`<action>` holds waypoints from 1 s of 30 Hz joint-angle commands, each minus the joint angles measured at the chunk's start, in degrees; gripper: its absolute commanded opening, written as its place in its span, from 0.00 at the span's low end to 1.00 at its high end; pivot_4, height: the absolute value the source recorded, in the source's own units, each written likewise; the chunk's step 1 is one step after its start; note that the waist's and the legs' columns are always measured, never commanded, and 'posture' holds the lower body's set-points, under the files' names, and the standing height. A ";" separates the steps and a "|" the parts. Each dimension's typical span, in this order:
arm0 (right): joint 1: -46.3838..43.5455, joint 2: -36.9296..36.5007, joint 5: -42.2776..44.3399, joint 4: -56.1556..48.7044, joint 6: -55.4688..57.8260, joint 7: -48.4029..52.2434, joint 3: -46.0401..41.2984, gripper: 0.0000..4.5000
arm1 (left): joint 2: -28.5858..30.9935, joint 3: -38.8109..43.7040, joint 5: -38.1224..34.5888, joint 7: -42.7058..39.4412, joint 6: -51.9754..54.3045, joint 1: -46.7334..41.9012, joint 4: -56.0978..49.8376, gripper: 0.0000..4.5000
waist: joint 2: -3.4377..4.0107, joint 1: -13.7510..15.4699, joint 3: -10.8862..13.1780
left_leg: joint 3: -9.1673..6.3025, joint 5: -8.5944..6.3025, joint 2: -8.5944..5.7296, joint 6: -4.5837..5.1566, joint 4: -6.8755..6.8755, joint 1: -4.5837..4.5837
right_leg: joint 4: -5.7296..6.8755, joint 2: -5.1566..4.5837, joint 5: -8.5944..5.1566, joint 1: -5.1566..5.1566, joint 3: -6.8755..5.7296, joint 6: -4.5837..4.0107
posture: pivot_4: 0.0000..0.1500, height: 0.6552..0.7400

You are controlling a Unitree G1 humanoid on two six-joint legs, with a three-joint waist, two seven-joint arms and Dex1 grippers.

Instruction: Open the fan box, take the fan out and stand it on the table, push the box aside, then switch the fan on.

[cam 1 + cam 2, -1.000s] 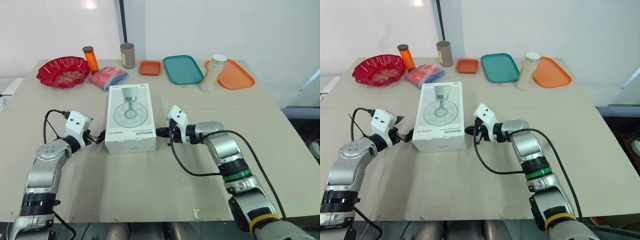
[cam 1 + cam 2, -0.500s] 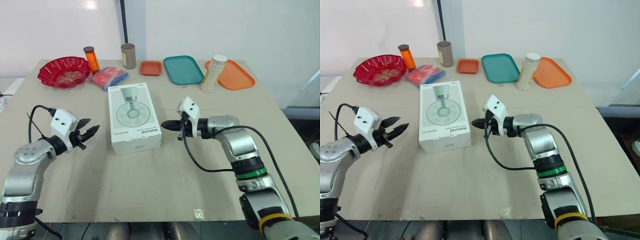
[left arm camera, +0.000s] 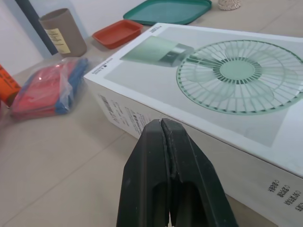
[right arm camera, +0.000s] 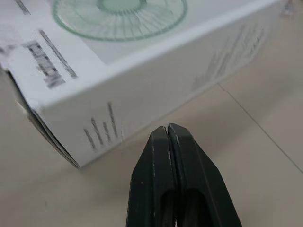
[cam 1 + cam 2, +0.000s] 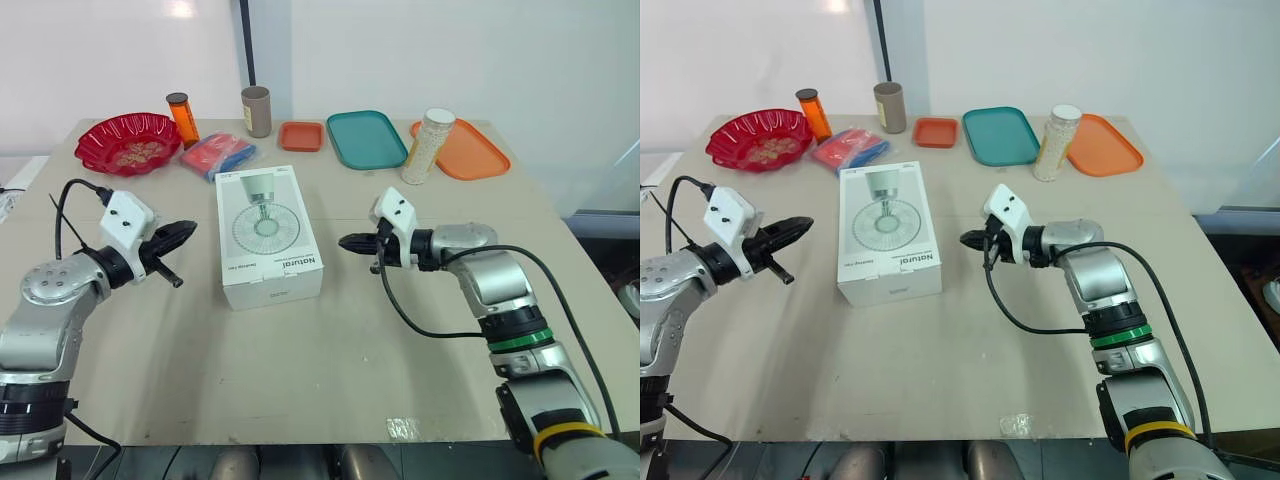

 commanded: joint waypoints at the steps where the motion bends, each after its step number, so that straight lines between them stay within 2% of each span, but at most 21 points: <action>1: -1.43 3.28 -0.58 0.15 -2.42 -1.03 1.97 0.00 | -1.55 -5.69 6.37 1.75 -4.21 -1.64 8.35 0.02 | 0.02 -0.22 -0.02 | 0.00 0.00 0.01 0.00 0.00 0.06 | 0.02 0.03 0.01 0.05 0.02 -0.02 | 1.00 1.00; 8: -1.58 6.54 -0.47 -0.92 -1.90 -1.35 3.60 0.00 | -6.96 -8.97 8.74 3.12 -8.96 -7.22 16.14 0.02 | -0.01 0.30 -0.01 | -0.04 0.00 -0.01 -0.01 0.07 -0.06 | 0.02 -0.02 0.01 0.01 -0.08 -0.01 | 1.00 1.00; 14: -0.12 6.11 -0.49 -2.83 -1.99 0.93 4.88 0.00 | -10.79 -9.37 9.97 4.66 -11.83 -13.50 23.44 0.02 | -0.02 0.19 -0.01 | -0.06 0.00 -0.03 0.00 0.10 -0.04 | 0.02 -0.02 0.01 0.03 -0.08 0.00 | 1.00 1.00; 25: -1.93 7.43 -1.81 1.04 -2.93 -2.02 4.21 0.00 | -13.97 -9.49 11.74 5.84 -16.00 -19.15 32.70 0.02 | -0.03 0.18 -0.02 | -0.09 0.01 -0.06 0.00 0.15 -0.03 | 0.05 -0.04 0.02 0.09 -0.11 0.00 | 1.00 1.00; 30: -1.80 7.71 -2.22 1.52 -3.20 -2.69 4.50 0.00 | -14.94 -9.29 10.88 4.22 -16.85 -20.35 33.29 0.02 | -0.03 0.20 -0.02 | -0.10 0.01 -0.07 0.00 0.15 -0.04 | 0.05 -0.05 0.01 0.09 -0.12 0.01 | 1.00 1.00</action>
